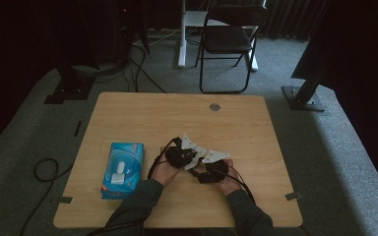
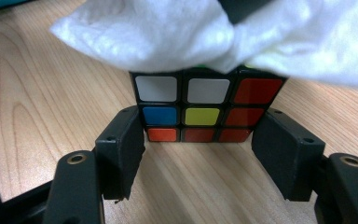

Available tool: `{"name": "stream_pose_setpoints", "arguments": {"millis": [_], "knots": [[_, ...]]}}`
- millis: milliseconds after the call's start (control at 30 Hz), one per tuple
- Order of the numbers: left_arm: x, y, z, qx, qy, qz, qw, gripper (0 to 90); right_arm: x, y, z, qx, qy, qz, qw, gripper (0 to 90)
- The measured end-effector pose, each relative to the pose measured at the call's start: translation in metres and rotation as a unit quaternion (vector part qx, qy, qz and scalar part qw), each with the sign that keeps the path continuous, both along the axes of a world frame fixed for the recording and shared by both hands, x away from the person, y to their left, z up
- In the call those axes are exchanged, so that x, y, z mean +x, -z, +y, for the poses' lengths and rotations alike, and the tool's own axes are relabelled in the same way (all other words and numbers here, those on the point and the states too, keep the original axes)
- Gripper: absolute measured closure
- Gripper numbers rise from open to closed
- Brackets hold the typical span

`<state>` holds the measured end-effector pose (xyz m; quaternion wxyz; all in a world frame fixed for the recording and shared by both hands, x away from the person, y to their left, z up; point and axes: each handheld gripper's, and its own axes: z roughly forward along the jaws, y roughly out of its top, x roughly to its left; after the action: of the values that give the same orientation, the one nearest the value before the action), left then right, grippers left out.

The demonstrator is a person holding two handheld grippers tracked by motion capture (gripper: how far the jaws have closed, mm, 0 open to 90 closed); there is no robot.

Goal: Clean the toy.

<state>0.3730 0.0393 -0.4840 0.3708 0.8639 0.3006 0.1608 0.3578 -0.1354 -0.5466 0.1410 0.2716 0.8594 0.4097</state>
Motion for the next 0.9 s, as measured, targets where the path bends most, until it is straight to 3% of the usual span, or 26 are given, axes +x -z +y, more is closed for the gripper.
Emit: {"name": "stream_pose_setpoints", "arguments": {"millis": [267,567,767,900], "knots": [[0.002,-0.009,0.015,-0.013,-0.022,-0.009,0.9996,86.4,0.000,0.000,0.000,-0.001,0.002,0.001,1.0000,34.6],[0.003,-0.005,0.029,-0.013,-0.049,-0.001,0.9987,86.4,0.001,0.000,-0.001,-0.003,0.006,-0.001,1.0000,34.6],[0.000,0.002,0.027,0.002,-0.047,0.001,0.9989,86.4,0.001,0.000,-0.001,-0.003,0.006,-0.002,1.0000,34.6],[-0.004,0.003,0.025,-0.003,-0.036,-0.001,0.9994,86.4,0.001,0.000,-0.001,-0.002,0.007,-0.001,1.0000,34.6]]}}
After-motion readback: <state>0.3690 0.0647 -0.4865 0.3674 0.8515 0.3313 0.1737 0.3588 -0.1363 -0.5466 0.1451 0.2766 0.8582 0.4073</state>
